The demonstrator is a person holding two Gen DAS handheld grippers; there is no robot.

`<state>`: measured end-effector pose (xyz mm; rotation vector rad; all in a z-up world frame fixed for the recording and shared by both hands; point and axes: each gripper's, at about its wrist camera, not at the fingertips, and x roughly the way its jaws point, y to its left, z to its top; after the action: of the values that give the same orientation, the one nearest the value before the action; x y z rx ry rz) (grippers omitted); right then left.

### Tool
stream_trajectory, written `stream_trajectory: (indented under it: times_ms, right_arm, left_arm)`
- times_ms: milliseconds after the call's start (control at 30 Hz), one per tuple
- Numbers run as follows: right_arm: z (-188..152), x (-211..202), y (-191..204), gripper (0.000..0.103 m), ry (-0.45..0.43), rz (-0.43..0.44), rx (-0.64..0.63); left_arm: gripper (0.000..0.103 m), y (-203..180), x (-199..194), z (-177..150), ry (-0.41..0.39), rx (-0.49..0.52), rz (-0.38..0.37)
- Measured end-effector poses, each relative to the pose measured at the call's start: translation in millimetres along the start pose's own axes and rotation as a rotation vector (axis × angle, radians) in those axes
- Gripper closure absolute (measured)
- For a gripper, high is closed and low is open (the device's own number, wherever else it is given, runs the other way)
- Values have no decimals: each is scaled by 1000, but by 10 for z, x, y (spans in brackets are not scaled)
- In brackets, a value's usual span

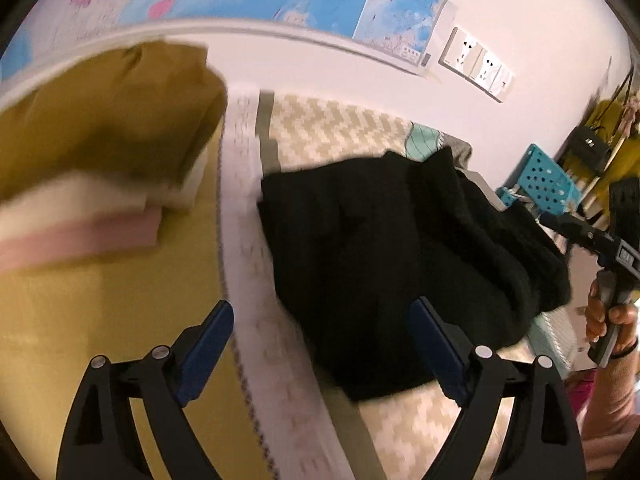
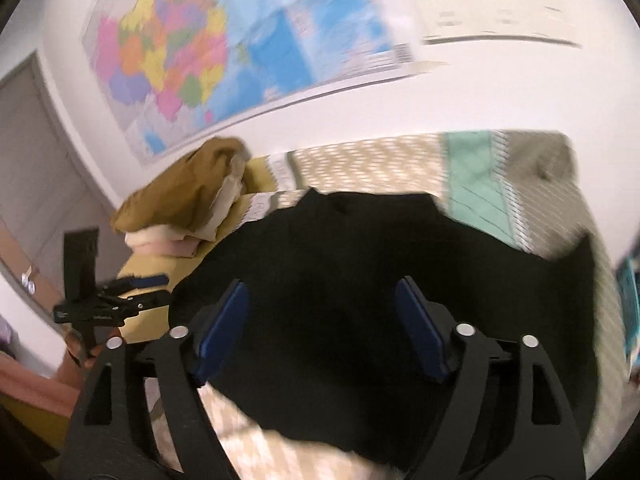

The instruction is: Fold large clothes

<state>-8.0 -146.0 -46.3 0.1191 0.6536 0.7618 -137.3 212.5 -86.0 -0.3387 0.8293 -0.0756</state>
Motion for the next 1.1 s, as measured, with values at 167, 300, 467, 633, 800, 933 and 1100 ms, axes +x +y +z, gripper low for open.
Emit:
stream_trajectory:
  times_ms: [167,300,467,633,800,933,1100]
  right_arm:
    - [-365,-562,-465,18,-49,-70,155]
    - [-661,-877,-799,15,-88,-76,299]
    - [-1004,-964,-1017,14,-87,-57,419]
    - [-1233,-883,-1097,14,-69,-7,488]
    - [-1364,-823,-1078,14,-64,42,512]
    - [-1370,-781,-1042,14,-58,63,510]
    - [-1398,-726,-1003,13,-49,76,513]
  left_arm:
    - [16,80,12,-287,70,-60,-83]
    - [16,25,77,-400,110,-70,-125]
    - [16,-106,131,-455,130,-58,-172]
    - [16,-284,184,-484,140,-15,-151]
    - [16,-416,185,-490,128,23,-105]
    - [16,-452,160,-499,121,42,-91]
    - [16,-449,154,-513,122,41,-90]
